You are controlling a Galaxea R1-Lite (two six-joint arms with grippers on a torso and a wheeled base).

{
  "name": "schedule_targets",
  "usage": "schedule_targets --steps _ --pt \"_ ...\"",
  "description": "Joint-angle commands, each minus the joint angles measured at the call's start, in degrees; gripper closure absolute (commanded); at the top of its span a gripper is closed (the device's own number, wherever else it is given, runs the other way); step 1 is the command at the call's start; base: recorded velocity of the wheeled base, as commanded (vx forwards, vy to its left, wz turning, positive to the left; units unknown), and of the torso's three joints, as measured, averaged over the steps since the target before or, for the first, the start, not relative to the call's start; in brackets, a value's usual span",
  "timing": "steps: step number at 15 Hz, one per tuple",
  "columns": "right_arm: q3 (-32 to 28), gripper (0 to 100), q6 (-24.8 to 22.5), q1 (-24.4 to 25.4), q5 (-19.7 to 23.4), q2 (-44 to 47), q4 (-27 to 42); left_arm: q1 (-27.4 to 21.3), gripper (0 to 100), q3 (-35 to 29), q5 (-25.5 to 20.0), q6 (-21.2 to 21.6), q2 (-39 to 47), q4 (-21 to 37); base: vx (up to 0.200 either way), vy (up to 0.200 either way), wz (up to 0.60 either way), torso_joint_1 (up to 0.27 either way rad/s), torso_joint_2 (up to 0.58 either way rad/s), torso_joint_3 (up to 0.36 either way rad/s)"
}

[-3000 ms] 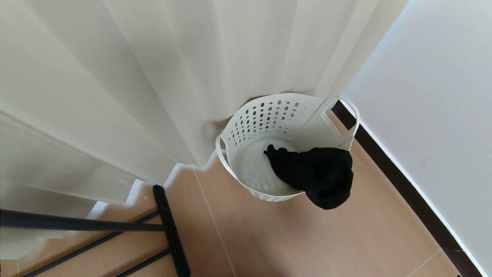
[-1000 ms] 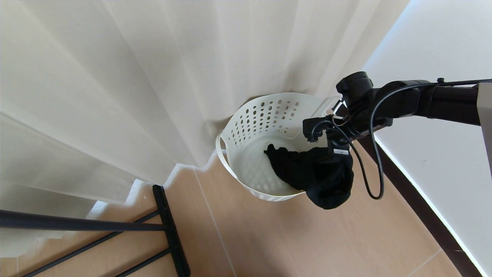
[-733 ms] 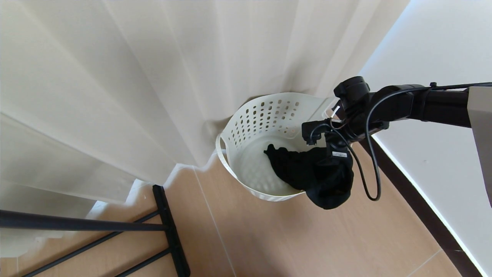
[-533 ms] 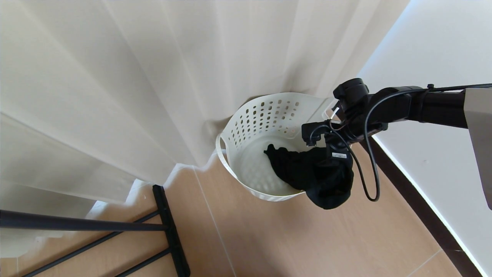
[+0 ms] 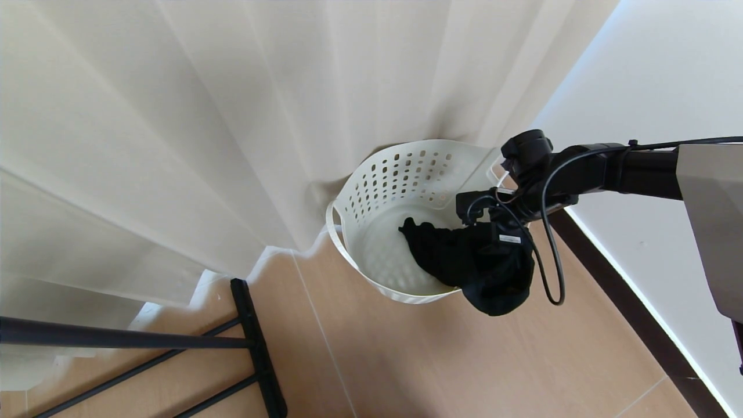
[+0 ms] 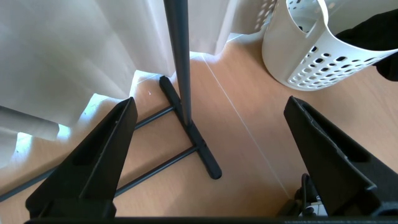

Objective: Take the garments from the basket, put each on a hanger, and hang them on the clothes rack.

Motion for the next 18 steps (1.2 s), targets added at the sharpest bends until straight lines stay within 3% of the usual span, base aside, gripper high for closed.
schedule_targets --steps 1,17,18 --pt "0.0 0 0.0 0.0 0.1 0.8 -0.5 0.0 0 0.0 0.0 0.0 0.1 0.0 0.000 0.000 0.00 0.000 0.00 0.000" --pt "0.0 0 0.9 -1.3 0.3 3.6 -3.6 0.0 0 0.0 0.0 0.0 0.1 0.0 0.000 0.000 0.00 0.000 0.00 0.000" --pt "0.0 100 1.0 -1.4 0.3 3.6 -3.7 0.0 0 0.0 0.0 0.1 0.0 0.0 0.000 0.000 0.00 0.000 0.00 0.000"
